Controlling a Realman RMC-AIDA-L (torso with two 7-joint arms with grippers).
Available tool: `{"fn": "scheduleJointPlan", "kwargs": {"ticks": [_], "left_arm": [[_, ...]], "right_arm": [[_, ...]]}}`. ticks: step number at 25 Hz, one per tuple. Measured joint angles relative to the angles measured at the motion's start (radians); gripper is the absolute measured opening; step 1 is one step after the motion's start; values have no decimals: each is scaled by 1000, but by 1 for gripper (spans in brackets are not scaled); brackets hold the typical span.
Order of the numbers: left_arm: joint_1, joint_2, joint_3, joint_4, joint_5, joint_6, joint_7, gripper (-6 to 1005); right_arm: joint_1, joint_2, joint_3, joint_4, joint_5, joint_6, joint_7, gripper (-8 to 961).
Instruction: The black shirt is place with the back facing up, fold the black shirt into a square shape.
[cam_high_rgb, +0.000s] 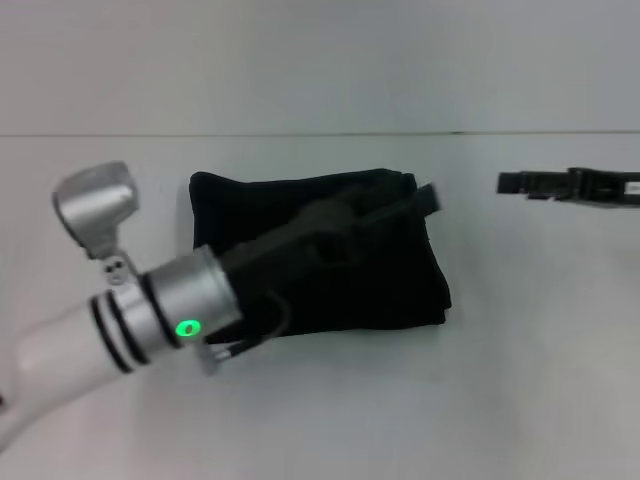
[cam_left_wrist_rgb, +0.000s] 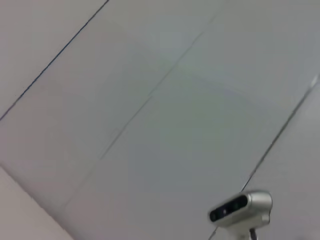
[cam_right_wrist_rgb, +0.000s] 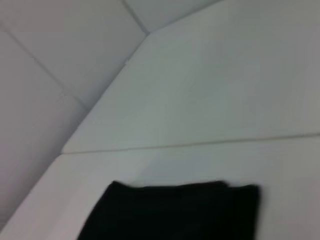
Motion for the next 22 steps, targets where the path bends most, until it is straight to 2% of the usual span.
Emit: {"fn": "scheduleJointPlan", "kwargs": {"ticks": [5,8,13,20,22], "left_arm": [[34,25,121,184,6,76,-11,690],[62,40,193,284,6,109,-24,879],[103,46,258,412,7,153,-33,873],[117,46,324,463,8,157,-27,872],[117,46,337,469,8,152,-26,871]], "right_arm": [[62,13,-83,97,-1,30,95,768],[93,32,-107,150,-2,86,114,765],[118,76,-120,197,-3,196,139,762],[128,137,-116,220,5,326,148,757],[132,147,-114,226,6,347,146,755]]}}
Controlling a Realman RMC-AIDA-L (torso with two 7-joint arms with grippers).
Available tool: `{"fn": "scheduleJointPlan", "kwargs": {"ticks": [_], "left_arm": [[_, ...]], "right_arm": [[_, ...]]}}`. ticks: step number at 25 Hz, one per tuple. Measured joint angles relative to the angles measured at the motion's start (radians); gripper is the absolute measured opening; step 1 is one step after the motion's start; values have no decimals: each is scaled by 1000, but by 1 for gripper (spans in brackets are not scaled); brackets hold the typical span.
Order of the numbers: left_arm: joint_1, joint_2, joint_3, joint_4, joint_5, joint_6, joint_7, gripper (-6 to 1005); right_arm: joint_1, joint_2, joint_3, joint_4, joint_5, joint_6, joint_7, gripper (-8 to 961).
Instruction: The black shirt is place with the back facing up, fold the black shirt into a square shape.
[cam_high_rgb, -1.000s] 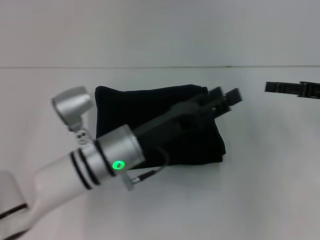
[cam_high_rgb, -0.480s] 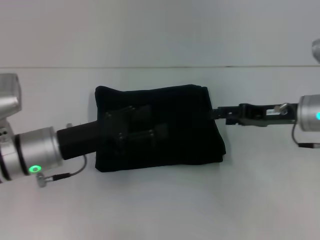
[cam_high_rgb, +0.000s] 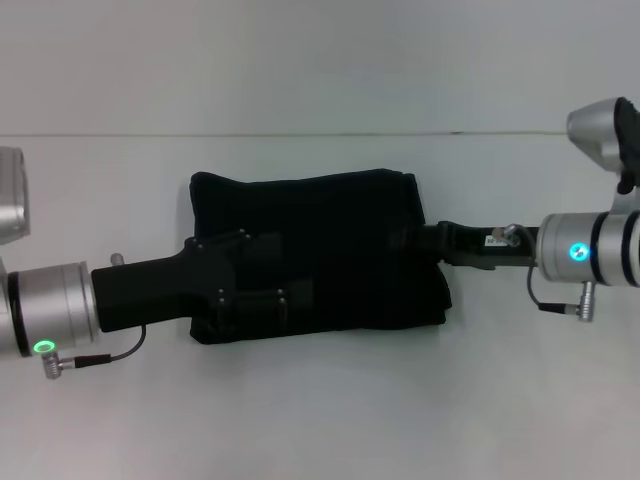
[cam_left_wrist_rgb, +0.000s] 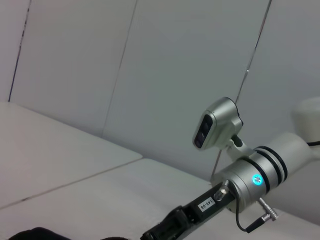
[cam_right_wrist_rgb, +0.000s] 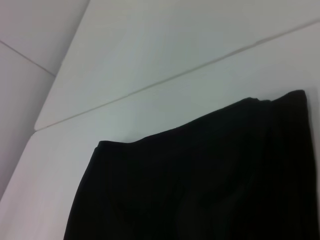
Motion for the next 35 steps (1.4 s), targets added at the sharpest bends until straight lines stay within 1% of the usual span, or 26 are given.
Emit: {"fn": "scheduleJointPlan", "kwargs": {"ticks": [4,7,12,18,21,28,32,35], "left_arm": [[0,-1,8,5,0,-2,6,870],[0,-1,9,6,0,-2,6,870],[2,1,9,7,0,-3,5,869],[7,-1,9,8,0,-19,0,867],[9,-1,9,9,0,-23,-3,867],[12,-2,7,8,0,-28,-26,865],[16,-4,2,4,0,-27,-29,864],[19,-5,1,3,-4,-25,-42,864]], "right_arm": [[4,22,17,-2,18,34,-9,752],[3,30,22,-2,44,63,-14,750],[4,33,22,4,55,67,-36,518],[3,38,22,4,77,65,-63,304],[3,42,21,4,98,69,-103,234],[15,41,16,-38,144,54,-175,72],[10,34,13,-85,146,28,-181,49],[7,23,9,-94,141,21,-181,41]]}}
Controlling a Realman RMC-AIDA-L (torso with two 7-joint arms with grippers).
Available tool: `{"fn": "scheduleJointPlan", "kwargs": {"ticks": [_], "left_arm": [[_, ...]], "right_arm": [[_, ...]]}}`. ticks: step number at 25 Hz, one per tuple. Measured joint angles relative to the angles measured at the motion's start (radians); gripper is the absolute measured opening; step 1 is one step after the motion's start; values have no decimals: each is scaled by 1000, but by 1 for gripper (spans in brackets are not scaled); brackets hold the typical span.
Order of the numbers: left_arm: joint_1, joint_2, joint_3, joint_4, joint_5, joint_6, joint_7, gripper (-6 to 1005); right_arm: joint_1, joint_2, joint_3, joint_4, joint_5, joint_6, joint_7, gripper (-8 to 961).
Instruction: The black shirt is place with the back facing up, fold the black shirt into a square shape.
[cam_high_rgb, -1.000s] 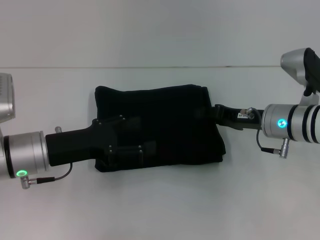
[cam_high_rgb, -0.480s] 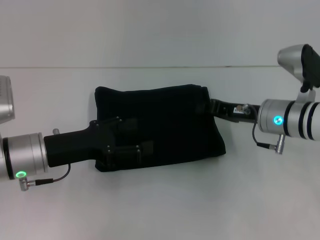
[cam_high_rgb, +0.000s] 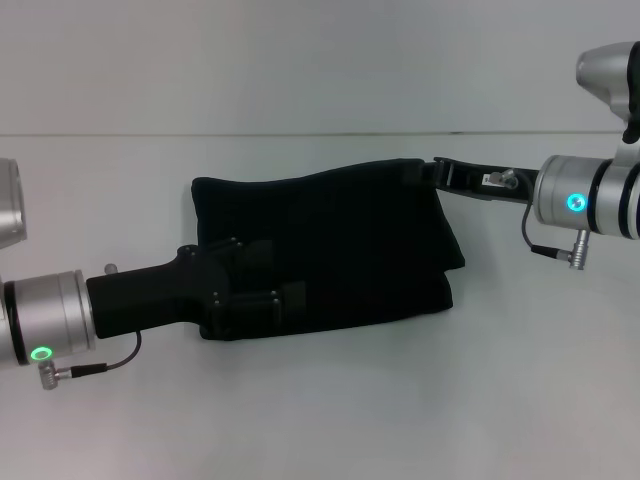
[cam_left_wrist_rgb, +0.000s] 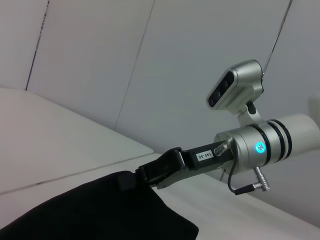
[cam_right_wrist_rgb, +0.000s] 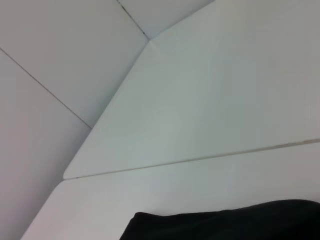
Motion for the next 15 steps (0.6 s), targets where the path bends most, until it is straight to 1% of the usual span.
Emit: {"fn": "scheduleJointPlan", "kwargs": {"ticks": [2,5,12,15], "left_arm": [[1,-1,0,-1,-1,2,-9,863],[2,-2,0,-3,-2,5,-18,863],[4,-5,1,-11,-3,-17,-43,861],[0,-6,-1,-19,-8,-68,-62,860]], "right_arm": [[-1,-8,-16,2,-3,1,0,49],[-4,-11,-50,6,-12,17,4,61],[-16,-11,-66,41,-19,67,10,90],[-29,-12,-66,45,-19,69,4,102]]}}
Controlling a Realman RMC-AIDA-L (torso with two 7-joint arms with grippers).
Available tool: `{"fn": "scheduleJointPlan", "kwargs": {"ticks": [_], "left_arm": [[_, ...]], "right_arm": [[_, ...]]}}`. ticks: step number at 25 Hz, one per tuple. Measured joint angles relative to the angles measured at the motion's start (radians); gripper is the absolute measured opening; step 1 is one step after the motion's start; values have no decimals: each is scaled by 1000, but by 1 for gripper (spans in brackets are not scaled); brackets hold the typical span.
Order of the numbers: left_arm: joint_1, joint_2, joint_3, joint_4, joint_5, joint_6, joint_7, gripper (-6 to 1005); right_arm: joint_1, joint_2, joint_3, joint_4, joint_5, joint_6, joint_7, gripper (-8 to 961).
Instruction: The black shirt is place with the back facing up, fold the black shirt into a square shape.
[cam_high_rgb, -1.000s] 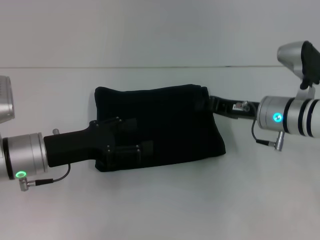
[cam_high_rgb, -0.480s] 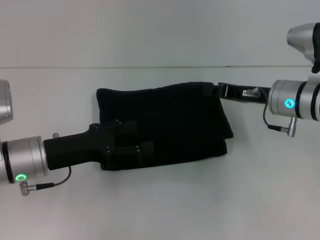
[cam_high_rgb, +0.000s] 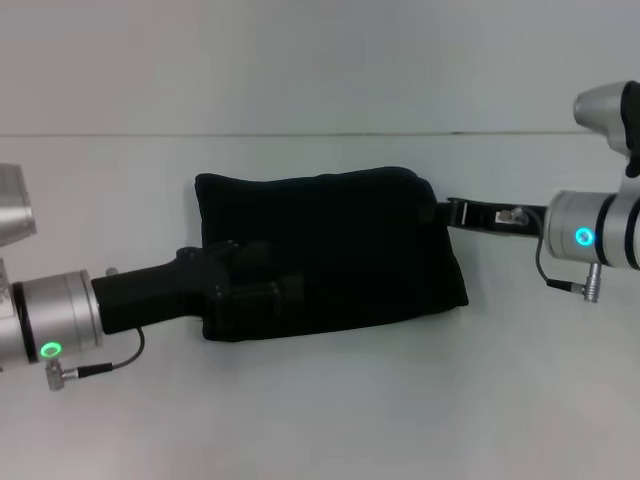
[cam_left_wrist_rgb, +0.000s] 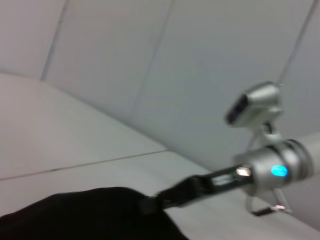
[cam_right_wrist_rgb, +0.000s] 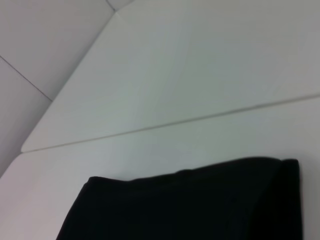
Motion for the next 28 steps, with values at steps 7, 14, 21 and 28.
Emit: {"fn": "scheduleJointPlan", "kwargs": {"ticks": [7,14,21,28], "left_arm": [[-28,3,-1,-10,-59,-182,-98,859],[-75,11,4,-13,-127,-386,-288,857],[-130,25,41,-40,-120,-594,-508,856],[-154,20,158,-56,-120,-758,-578,854]], "right_arm": [[-92,3,27,-78,9,2,-5,201],[-149,-62,106,-161,15,-132,3,353],[-131,-148,95,-161,-7,-320,43,680],[-132,-153,92,-165,-25,-342,41,714]]}}
